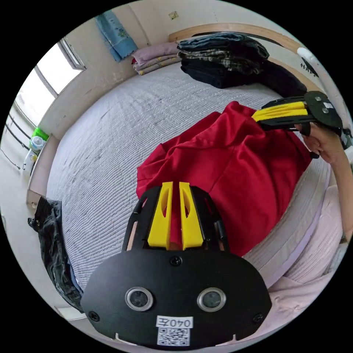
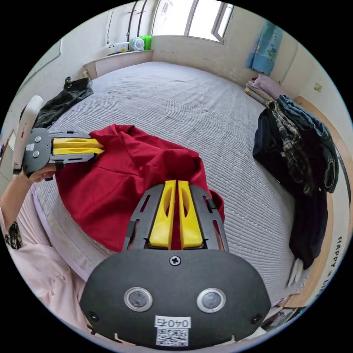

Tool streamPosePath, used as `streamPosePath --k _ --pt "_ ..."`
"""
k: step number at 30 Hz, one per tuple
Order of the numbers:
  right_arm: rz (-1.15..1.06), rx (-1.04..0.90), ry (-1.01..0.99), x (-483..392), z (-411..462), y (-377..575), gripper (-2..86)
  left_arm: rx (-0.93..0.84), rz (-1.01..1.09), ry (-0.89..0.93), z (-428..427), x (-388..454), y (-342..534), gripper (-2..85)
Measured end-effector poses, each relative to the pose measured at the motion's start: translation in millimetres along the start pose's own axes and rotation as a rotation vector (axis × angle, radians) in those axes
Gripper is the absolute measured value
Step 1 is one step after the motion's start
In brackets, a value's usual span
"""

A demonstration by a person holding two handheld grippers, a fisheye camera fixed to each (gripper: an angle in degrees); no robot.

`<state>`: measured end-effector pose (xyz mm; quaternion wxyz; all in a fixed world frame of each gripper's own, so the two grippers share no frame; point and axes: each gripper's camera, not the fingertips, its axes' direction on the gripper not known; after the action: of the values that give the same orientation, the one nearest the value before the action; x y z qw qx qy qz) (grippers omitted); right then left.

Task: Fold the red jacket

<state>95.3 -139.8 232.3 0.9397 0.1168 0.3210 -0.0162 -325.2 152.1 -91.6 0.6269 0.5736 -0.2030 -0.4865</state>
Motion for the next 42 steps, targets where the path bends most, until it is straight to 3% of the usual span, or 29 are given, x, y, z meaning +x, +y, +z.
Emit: streamPosePath --k 2,5,9,13,16,19,21,23,25,29,34,35,37,39,42 --pt "0.037 -0.097 0.064 1.4 30.5 -4.0 -0.9 0.034 -0.086 0.072 16.6 -11.5 3.0 0.0" --pt "0.039 -0.076 0.019 6.3 41.9 -2.3 -1.0 0.016 -0.215 0.18 36.9 -30.9 3.9 -0.1" --pt "0.054 -0.072 -0.064 11.4 39.9 2.5 -1.0 0.023 -0.104 0.137 43.9 -13.2 10.5 -0.9" --pt "0.122 0.097 0.008 13.4 -25.6 28.5 -1.0 0.154 -0.211 0.189 -3.3 -31.4 56.6 -0.9" --pt "0.065 0.198 -0.136 -15.1 -61.0 56.6 -1.0 0.175 -0.222 0.303 -19.9 -18.4 109.5 -0.9" --pt "0.049 0.173 -0.2 -53.8 -47.3 74.4 -1.0 0.169 -0.163 0.124 -10.3 28.6 145.5 -0.9" --pt "0.044 0.089 -0.082 -69.8 -24.8 75.6 -1.0 0.234 -0.168 -0.024 -2.6 49.7 159.4 -0.9" --pt "0.025 -0.034 0.089 -72.2 2.1 70.6 -1.0 0.26 -0.186 -0.042 2.5 49.3 159.8 -0.9" --pt "0.068 -0.059 0.109 -62.7 0.6 68.0 -1.0 0.284 -0.242 -0.081 -0.9 38.6 161.6 -0.9" --pt "0.1 0.144 0.032 -63.4 -43.1 72.0 -1.0 0.33 -0.247 0.11 0.3 20.2 179.7 -0.9" --pt "0.129 -0.1 -0.045 -52.4 34.4 68.5 -1.0 0.094 -0.171 0.187 94.9 51.1 165.3 -0.9" --pt "0.205 -0.055 -0.12 -38.8 33.6 74.6 -1.0 0.077 -0.182 0.2 111.9 50.1 166.2 -0.9" --pt "0.274 -0.084 -0.203 -21.6 25.3 79.0 -1.0 0.12 -0.283 0.245 103.1 30.9 177.6 -0.9" --pt "0.285 -0.017 -0.192 -12.2 2.6 89.7 -1.0 0.251 -0.385 0.238 74.4 -1.5 209.6 -0.8" --pt "0.305 0.107 -0.189 7.6 -36.0 116.0 -1.0 0.282 -0.458 0.306 74.6 -39.6 242.9 -0.7"
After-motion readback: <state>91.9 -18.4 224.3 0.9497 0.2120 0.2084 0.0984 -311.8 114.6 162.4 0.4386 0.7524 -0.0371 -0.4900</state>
